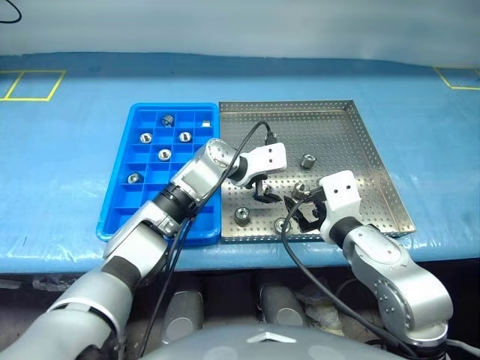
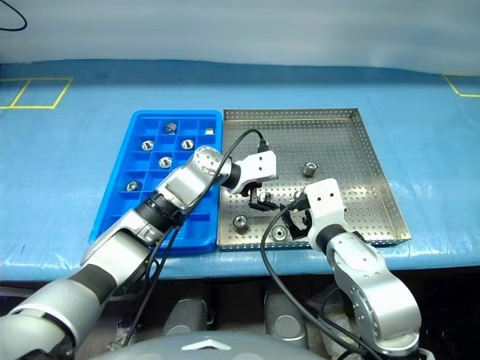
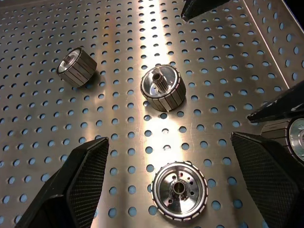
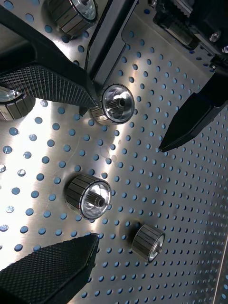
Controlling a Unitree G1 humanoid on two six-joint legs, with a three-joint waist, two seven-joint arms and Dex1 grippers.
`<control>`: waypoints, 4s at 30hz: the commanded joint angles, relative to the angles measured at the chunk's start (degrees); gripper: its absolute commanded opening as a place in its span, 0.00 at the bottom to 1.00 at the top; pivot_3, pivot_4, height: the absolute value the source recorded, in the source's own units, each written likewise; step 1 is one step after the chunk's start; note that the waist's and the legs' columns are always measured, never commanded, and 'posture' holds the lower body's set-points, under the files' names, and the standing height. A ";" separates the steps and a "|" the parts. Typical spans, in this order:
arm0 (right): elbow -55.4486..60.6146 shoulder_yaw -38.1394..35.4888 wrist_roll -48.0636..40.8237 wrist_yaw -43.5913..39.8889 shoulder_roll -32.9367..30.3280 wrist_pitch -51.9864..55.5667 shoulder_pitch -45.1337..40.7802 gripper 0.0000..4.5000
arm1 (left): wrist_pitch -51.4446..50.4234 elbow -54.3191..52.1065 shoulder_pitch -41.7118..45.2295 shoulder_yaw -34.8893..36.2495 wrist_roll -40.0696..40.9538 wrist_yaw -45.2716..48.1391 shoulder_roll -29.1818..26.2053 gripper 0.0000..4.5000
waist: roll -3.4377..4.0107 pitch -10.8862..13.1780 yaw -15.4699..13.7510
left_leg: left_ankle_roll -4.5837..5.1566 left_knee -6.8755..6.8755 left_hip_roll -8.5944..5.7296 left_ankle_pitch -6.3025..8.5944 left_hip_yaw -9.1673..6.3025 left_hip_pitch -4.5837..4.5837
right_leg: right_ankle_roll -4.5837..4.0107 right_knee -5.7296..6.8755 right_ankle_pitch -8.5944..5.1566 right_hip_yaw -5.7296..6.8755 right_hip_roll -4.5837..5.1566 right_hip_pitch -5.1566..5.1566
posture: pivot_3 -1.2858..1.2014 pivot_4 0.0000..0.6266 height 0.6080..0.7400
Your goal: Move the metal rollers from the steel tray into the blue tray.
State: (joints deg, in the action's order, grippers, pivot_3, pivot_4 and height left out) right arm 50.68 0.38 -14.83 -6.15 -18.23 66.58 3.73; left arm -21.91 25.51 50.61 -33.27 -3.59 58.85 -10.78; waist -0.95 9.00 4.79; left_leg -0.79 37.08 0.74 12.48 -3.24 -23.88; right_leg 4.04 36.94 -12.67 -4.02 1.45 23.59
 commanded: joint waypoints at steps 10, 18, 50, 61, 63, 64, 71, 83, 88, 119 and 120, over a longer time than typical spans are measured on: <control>2.49 -0.81 0.45 0.28 0.35 -1.33 -0.39 1.00 | 1.47 5.04 -0.45 -0.97 -4.25 1.37 0.89 1.00 | 0.00 0.00 0.08 | 0.00 0.01 0.00 0.00 0.00 -0.01 | 0.02 0.00 0.01 0.00 0.00 0.00 | 0.46 0.24 1.00; 2.40 -0.85 0.64 0.40 0.48 -1.51 -0.27 1.00 | 2.38 8.27 -0.40 2.94 -3.73 -2.84 3.07 0.50 | 0.00 0.00 0.09 | 0.00 0.03 -0.01 0.00 0.00 -0.01 | 0.11 -0.01 0.06 -0.01 0.00 -0.01 | 0.46 0.24 1.00; -10.64 16.34 1.47 -10.92 -3.57 -14.16 -14.99 1.00 | -20.12 -59.33 -43.69 39.81 1.45 -36.19 -8.82 0.38 | 0.02 0.04 -4.44 | -0.03 -0.04 0.00 0.00 -0.09 0.08 | 0.32 -0.05 0.23 0.11 0.07 -0.12 | 0.59 0.24 1.00; -13.95 19.29 1.41 -13.68 -2.24 -17.72 -16.45 1.00 | -22.92 -64.58 -53.26 39.13 1.51 -41.44 -7.43 0.38 | -0.06 0.08 -7.80 | -0.10 0.04 0.05 -0.05 -0.16 0.15 | -0.12 0.00 -0.03 0.25 0.06 -0.18 | 0.62 0.24 1.00; -14.08 19.55 1.65 -14.12 -2.41 -18.53 -16.39 1.00 | -22.69 -62.97 -51.46 38.29 2.17 -41.35 -7.24 0.38 | -0.07 0.08 -7.96 | -0.10 0.02 0.04 -0.05 -0.15 0.12 | -0.13 0.00 -0.02 0.25 0.06 -0.17 | 0.61 0.24 1.00; -14.04 19.57 1.74 -14.27 -2.47 -18.76 -16.26 1.00 | -22.56 -62.16 -50.80 37.78 2.31 -41.12 -7.43 0.38 | -0.06 0.08 -8.04 | -0.10 0.01 0.05 -0.05 -0.16 0.11 | -0.13 0.00 -0.03 0.27 0.06 -0.15 | 0.61 0.24 1.00; -12.72 19.39 2.29 -13.99 -2.61 -19.16 -14.45 1.00 | -23.73 -58.12 -48.30 35.33 3.80 -39.32 -8.72 0.38 | -0.06 0.09 -7.43 | -0.10 -0.07 0.05 -0.04 -0.12 0.10 | -0.16 -0.02 -0.04 0.25 0.05 -0.09 | 0.59 0.24 1.00; -10.43 18.16 3.22 -11.76 -1.99 -18.28 -11.66 1.00 | -33.02 -59.03 -46.99 33.46 6.28 -37.52 -12.40 0.74 | -0.05 0.09 -6.31 | -0.10 -0.07 0.09 -0.04 -0.09 0.14 | -0.17 0.01 -0.06 0.25 0.05 -0.09 | 0.56 0.24 1.00; -8.50 16.10 2.64 -11.70 -2.60 -17.44 -10.64 1.00 | -31.40 -60.40 -40.97 34.52 11.64 -33.91 -11.24 0.99 | -0.07 0.09 -6.96 | -0.10 -0.01 0.04 -0.05 -0.15 0.06 | -0.16 -0.01 -0.05 0.28 0.07 -0.09 | 0.55 0.24 1.00; 2.15 9.45 2.09 -6.16 -3.65 -15.09 4.81 1.00 | 8.49 0.85 5.74 -10.20 0.42 31.21 -10.35 0.99 | -0.01 0.14 0.22 | 0.03 0.02 0.08 0.03 0.04 -0.03 | -0.10 0.01 -0.08 0.01 -0.05 0.05 | 0.45 0.24 1.00; 2.07 9.59 2.19 -5.94 -3.47 -15.34 4.81 1.00 | 9.42 1.77 6.11 -10.87 -0.74 31.70 -9.96 0.99 | -0.01 0.14 0.30 | 0.03 0.02 0.08 0.02 0.04 -0.03 | -0.11 0.02 -0.08 0.01 -0.06 0.05 | 0.45 0.24 1.00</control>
State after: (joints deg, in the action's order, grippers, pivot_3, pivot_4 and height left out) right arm 50.49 9.69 -13.05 -12.53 -22.08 52.86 8.50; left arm -14.56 26.52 54.96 -43.67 -2.45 89.25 -21.19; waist -0.96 9.14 5.10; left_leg -0.76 37.10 0.81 12.51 -3.21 -23.91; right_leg 3.93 36.96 -12.75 -4.02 1.39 23.64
